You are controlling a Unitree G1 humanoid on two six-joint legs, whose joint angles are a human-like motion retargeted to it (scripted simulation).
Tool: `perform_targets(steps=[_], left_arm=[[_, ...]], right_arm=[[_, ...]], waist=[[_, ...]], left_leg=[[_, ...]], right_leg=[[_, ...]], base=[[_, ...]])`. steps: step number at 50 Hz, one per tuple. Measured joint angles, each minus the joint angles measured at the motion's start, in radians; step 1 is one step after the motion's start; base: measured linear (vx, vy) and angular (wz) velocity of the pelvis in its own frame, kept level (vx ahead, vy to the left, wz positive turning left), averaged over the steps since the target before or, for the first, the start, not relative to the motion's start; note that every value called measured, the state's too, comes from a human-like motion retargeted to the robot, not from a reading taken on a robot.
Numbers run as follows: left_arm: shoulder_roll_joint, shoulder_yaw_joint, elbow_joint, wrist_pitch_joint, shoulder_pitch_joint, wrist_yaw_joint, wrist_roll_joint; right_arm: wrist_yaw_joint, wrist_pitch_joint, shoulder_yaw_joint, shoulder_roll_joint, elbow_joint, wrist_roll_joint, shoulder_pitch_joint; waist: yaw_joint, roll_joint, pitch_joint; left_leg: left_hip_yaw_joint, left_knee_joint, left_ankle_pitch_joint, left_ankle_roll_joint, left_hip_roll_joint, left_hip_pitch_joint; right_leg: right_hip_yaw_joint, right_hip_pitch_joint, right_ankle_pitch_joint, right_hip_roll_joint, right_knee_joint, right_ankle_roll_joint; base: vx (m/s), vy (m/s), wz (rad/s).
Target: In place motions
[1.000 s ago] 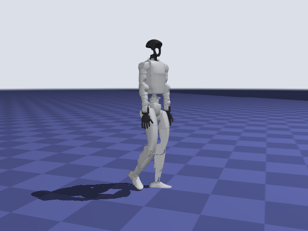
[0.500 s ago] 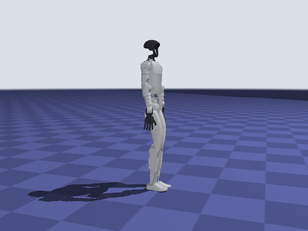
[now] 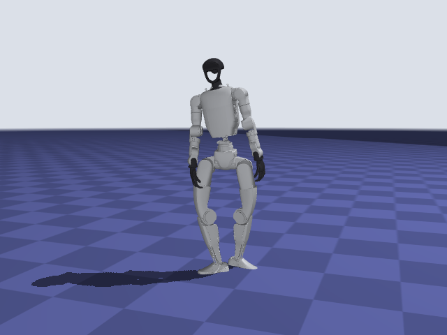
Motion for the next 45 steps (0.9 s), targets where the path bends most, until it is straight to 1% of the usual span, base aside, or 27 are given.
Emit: perform_targets(steps=[2, 4, 5, 7, 8, 10, 12, 13, 14, 17, 19, 20, 22, 25, 26, 27, 28, 29, 30, 31, 32, 33, 35, 37, 40, 43, 45], left_arm=[[0.002, 0.0, 0.007, -0.001, 0.042, -0.001, -0.022], [-0.003, 0.007, 0.037, 0.019, 0.06, 0.008, -0.068], [-0.004, 0.014, 0.051, 0.032, 0.059, 0.015, -0.095], [-0.007, 0.03, 0.055, 0.042, 0.045, 0.006, -0.145], [-0.008, 0.04, 0.044, 0.04, 0.04, -0.007, -0.159], [-0.008, 0.05, 0.004, 0.03, 0.037, -0.035, -0.158], [-0.002, 0.044, -0.041, 0.016, 0.038, -0.044, -0.14], [0.003, 0.036, -0.058, 0.012, 0.034, -0.041, -0.133], [0.008, 0.027, -0.074, 0.009, 0.028, -0.034, -0.128], [0.022, 0.016, -0.11, 0.008, 0.001, -0.027, -0.121], [0.023, 0.025, -0.126, 0.008, -0.015, -0.035, -0.127], [0.022, 0.032, -0.132, 0.008, -0.022, -0.04, -0.133], [0.017, 0.044, -0.136, 0.008, -0.035, -0.048, -0.149], [0.015, 0.048, -0.122, 0.004, -0.066, -0.052, -0.169], [0.017, 0.041, -0.113, 0.006, -0.08, -0.052, -0.171], [0.019, 0.033, -0.105, 0.009, -0.091, -0.051, -0.17], [0.018, 0.023, -0.099, 0.013, -0.098, -0.05, -0.166], [0.017, 0.015, -0.097, 0.015, -0.098, -0.051, -0.161], [0.014, 0.008, -0.097, 0.017, -0.095, -0.052, -0.155], [0.008, 0.013, -0.099, 0.015, -0.089, -0.057, -0.15], [0.002, 0.016, -0.102, 0.012, -0.087, -0.062, -0.145], [-0.003, 0.016, -0.106, 0.01, -0.092, -0.067, -0.14], [-0.007, 0.005, -0.12, 0.004, -0.106, -0.079, -0.132], [-0.004, 0.0, -0.14, -0.01, -0.114, -0.098, -0.111], [0.0, -0.021, -0.158, -0.02, -0.108, -0.109, -0.075], [0.006, -0.045, -0.153, -0.016, -0.118, -0.097, -0.076], [0.009, -0.042, -0.146, -0.011, -0.13, -0.098, -0.079]], right_arm=[[0.026, 0.006, -0.005, 0.004, 0.014, 0.014, 0.024], [0.044, 0.008, -0.021, 0.008, 0.01, 0.007, 0.042], [0.042, 0.001, -0.035, 0.012, 0.001, -0.004, 0.05], [0.032, -0.016, -0.039, 0.008, -0.018, -0.009, 0.046], [0.025, -0.023, -0.03, 0.004, -0.024, -0.006, 0.038], [0.009, -0.032, -0.021, -0.01, -0.03, -0.001, 0.022], [-0.001, -0.03, -0.023, -0.023, -0.033, -0.002, 0.012], [-0.002, -0.027, -0.029, -0.03, -0.034, -0.003, 0.007], [-0.002, -0.023, -0.037, -0.037, -0.034, -0.001, 0.001], [0.011, -0.016, -0.06, -0.057, -0.03, 0.016, -0.021], [0.024, -0.009, -0.071, -0.066, -0.024, 0.024, -0.031], [0.028, -0.006, -0.075, -0.068, -0.021, 0.026, -0.033], [0.022, -0.008, -0.081, -0.072, -0.018, 0.028, -0.025], [-0.003, -0.015, -0.095, -0.08, -0.013, 0.029, 0.002], [-0.01, -0.016, -0.103, -0.082, -0.008, 0.026, 0.014], [-0.016, -0.016, -0.112, -0.084, 0.0, 0.022, 0.026], [-0.02, -0.016, -0.123, -0.086, 0.011, 0.016, 0.039], [-0.017, -0.013, -0.133, -0.089, 0.025, 0.008, 0.052], [-0.012, -0.008, -0.141, -0.092, 0.042, -0.002, 0.065], [-0.005, 0.009, -0.143, -0.091, 0.056, -0.011, 0.076], [-0.005, 0.026, -0.15, -0.089, 0.069, -0.016, 0.086], [-0.019, 0.043, -0.169, -0.083, 0.079, -0.013, 0.094], [-0.052, 0.044, -0.208, -0.081, 0.1, 0.025, 0.105], [-0.041, 0.031, -0.217, -0.096, 0.12, 0.086, 0.116], [-0.025, 0.048, -0.25, -0.095, 0.134, 0.133, 0.153], [-0.035, 0.052, -0.283, -0.083, 0.137, 0.159, 0.174], [-0.037, 0.049, -0.281, -0.075, 0.136, 0.175, 0.178]], waist=[[0.013, -0.038, -0.042], [0.03, -0.083, -0.067], [0.042, -0.107, -0.066], [0.041, -0.136, -0.033], [0.043, -0.143, -0.014], [0.031, -0.146, 0.006], [0.029, -0.137, 0.01], [0.026, -0.138, 0.011], [0.023, -0.143, 0.015], [0.022, -0.164, 0.042], [0.017, -0.167, 0.058], [0.017, -0.168, 0.064], [0.024, -0.166, 0.077], [0.051, -0.155, 0.116], [0.065, -0.141, 0.132], [0.076, -0.127, 0.145], [0.079, -0.116, 0.153], [0.046, -0.106, 0.144], [-0.006, -0.096, 0.127], [-0.023, -0.083, 0.113], [-0.038, -0.072, 0.102], [-0.048, -0.063, 0.099], [-0.071, -0.052, 0.114], [-0.058, -0.054, 0.118], [-0.045, -0.051, 0.092], [-0.037, -0.052, 0.089], [-0.045, -0.053, 0.095]], left_leg=[[-0.075, 0.078, 0.036, 0.05, 0.008, -0.001], [-0.163, 0.17, 0.076, 0.145, 0.007, 0.0], [-0.203, 0.209, 0.094, 0.197, -0.001, 0.005], [-0.335, 0.327, 0.123, 0.306, 0.007, -0.012], [-0.404, 0.394, 0.139, 0.331, 0.016, -0.027], [-0.549, 0.518, 0.154, 0.316, 0.024, -0.088], [-0.784, 0.596, 0.158, 0.263, -0.07, -0.203], [-0.842, 0.619, 0.151, 0.258, -0.108, -0.238], [-0.865, 0.641, 0.136, 0.261, -0.123, -0.261], [-0.862, 0.672, 0.054, 0.286, -0.119, -0.306], [-0.895, 0.648, -0.007, 0.277, -0.139, -0.345], [-0.919, 0.626, -0.035, 0.264, -0.157, -0.366], [-0.979, 0.524, -0.062, 0.218, -0.194, -0.387], [-1.061, 0.259, -0.058, 0.154, -0.223, -0.348], [-1.054, 0.158, -0.042, 0.136, -0.205, -0.321], [-1.044, 0.067, 0.004, 0.133, -0.19, -0.297], [-1.028, -0.004, 0.11, 0.158, -0.179, -0.277], [-1.044, -0.012, 0.126, 0.158, -0.18, -0.271], [-1.075, 0.011, 0.098, 0.147, -0.187, -0.27], [-0.978, 0.001, 0.118, 0.117, -0.125, -0.27], [-0.908, -0.011, 0.129, 0.102, -0.086, -0.265], [-0.892, -0.028, 0.122, 0.114, -0.095, -0.253], [-0.912, -0.034, 0.109, 0.128, -0.114, -0.244], [-0.856, -0.041, 0.104, 0.113, -0.104, -0.23], [-0.865, -0.032, 0.094, 0.114, -0.112, -0.249], [-0.868, -0.022, 0.1, 0.106, -0.106, -0.266], [-0.901, -0.01, 0.111, 0.101, -0.108, -0.286]], right_leg=[[0.055, -0.024, 0.008, -0.044, 0.033, -0.013], [0.173, -0.044, 0.003, -0.04, 0.026, -0.019], [0.227, -0.044, 0.002, -0.035, 0.02, -0.019], [0.306, -0.022, 0.02, -0.021, -0.008, -0.027], [0.362, -0.011, 0.027, 0.002, -0.023, -0.036], [0.445, -0.004, 0.052, 0.039, -0.056, -0.054], [0.523, -0.002, 0.08, 0.087, -0.093, -0.071], [0.553, -0.004, 0.091, 0.099, -0.105, -0.076], [0.583, -0.005, 0.1, 0.105, -0.113, -0.081], [0.666, -0.001, 0.123, 0.118, -0.121, -0.091], [0.719, 0.002, 0.138, 0.137, -0.124, -0.093], [0.746, 0.003, 0.147, 0.147, -0.124, -0.094], [0.793, 0.01, 0.164, 0.172, -0.125, -0.099], [0.853, 0.047, 0.185, 0.233, -0.132, -0.108], [0.873, 0.065, 0.189, 0.265, -0.133, -0.111], [0.891, 0.082, 0.191, 0.293, -0.135, -0.112], [0.907, 0.1, 0.193, 0.315, -0.138, -0.112], [0.898, 0.104, 0.191, 0.319, -0.141, -0.107], [0.877, 0.101, 0.188, 0.314, -0.143, -0.101], [0.888, 0.089, 0.189, 0.323, -0.133, -0.095], [0.898, 0.079, 0.19, 0.331, -0.125, -0.09], [0.904, 0.074, 0.193, 0.339, -0.12, -0.088], [0.899, 0.077, 0.196, 0.346, -0.116, -0.084], [0.924, 0.077, 0.197, 0.344, -0.11, -0.068], [0.914, 0.069, 0.201, 0.335, -0.105, -0.038], [0.868, 0.064, 0.207, 0.321, -0.091, 0.002], [0.854, 0.06, 0.212, 0.314, -0.075, 0.049]], base=[[-0.03, 0.09, -2.08], [-0.12, 0.02, -2.36], [-0.19, -0.01, -2.56], [-0.29, -0.01, -2.65], [-0.3, -0.02, -2.71], [-0.22, -0.01, -2.5], [-0.17, -0.02, -2.34], [-0.18, -0.03, -2.14], [-0.19, -0.04, -2.06], [-0.16, -0.03, -2.11], [-0.13, -0.04, -2.04], [-0.07, -0.05, -2.11], [-0.04, -0.07, -2.13], [0.0, -0.1, -2.1], [0.07, -0.09, -2.02], [0.14, -0.08, -1.79], [0.21, -0.09, -1.0], [0.28, -0.09, 0.0], [0.27, -0.1, 0.13], [0.23, -0.11, -0.27], [0.13, -0.11, -0.9], [0.05, -0.08, -0.69], [-0.02, -0.05, -0.5], [0.02, -0.09, -0.83], [0.1, -0.14, -0.32], [0.01, -0.15, 0.32], [-0.01, -0.17, 0.72]])
